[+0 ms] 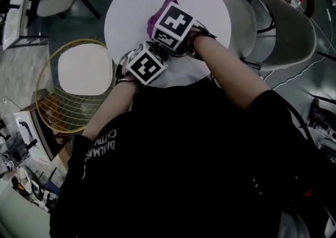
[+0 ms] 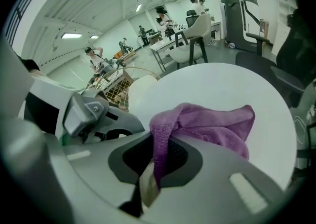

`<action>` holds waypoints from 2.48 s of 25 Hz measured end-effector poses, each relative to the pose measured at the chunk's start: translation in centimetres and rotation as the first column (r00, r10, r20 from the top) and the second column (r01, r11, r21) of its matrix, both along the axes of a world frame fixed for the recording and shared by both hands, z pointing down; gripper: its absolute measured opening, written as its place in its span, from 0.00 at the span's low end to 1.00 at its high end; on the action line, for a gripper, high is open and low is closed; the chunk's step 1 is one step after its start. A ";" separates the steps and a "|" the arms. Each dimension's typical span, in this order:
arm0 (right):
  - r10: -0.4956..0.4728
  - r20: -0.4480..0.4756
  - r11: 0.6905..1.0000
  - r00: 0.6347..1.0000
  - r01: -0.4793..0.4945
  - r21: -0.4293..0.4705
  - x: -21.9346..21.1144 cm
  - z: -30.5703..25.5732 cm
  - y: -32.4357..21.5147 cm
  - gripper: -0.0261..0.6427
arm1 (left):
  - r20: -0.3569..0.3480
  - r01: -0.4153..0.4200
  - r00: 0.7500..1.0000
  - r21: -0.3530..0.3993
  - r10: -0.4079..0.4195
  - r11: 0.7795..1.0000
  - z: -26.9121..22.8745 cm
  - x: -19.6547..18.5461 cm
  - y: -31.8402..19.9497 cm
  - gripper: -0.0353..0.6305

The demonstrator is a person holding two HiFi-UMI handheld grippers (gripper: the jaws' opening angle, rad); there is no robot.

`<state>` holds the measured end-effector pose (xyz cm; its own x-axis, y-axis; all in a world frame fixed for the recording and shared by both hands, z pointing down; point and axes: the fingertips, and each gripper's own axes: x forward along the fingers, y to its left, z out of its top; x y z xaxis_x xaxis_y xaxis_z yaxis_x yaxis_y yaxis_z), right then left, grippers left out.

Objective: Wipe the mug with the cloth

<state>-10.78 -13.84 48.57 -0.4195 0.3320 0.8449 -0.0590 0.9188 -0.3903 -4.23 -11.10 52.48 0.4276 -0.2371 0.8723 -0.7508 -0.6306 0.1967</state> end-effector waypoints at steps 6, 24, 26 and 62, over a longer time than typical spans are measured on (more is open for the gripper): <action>-0.024 0.005 1.000 1.000 0.024 -0.013 -0.2 -0.2 1.0 0.08 | 0.001 0.026 1.000 -0.017 -0.026 1.000 -0.1 -0.5 0.4 0.15; -0.034 0.005 0.999 0.999 0.034 -0.001 -0.4 0.2 0.5 0.08 | 0.006 -0.043 0.999 -0.026 0.043 0.999 0.0 -0.2 0.4 0.15; -0.041 -0.006 0.999 0.999 0.041 0.008 -0.4 0.5 0.3 0.08 | 0.008 -0.045 0.999 -0.027 0.045 0.999 0.0 -0.2 0.3 0.14; 0.330 0.010 0.933 0.944 -0.324 -0.157 1.3 0.0 -4.1 0.08 | 0.036 -0.030 0.999 -0.038 0.031 0.999 0.0 0.0 0.4 0.15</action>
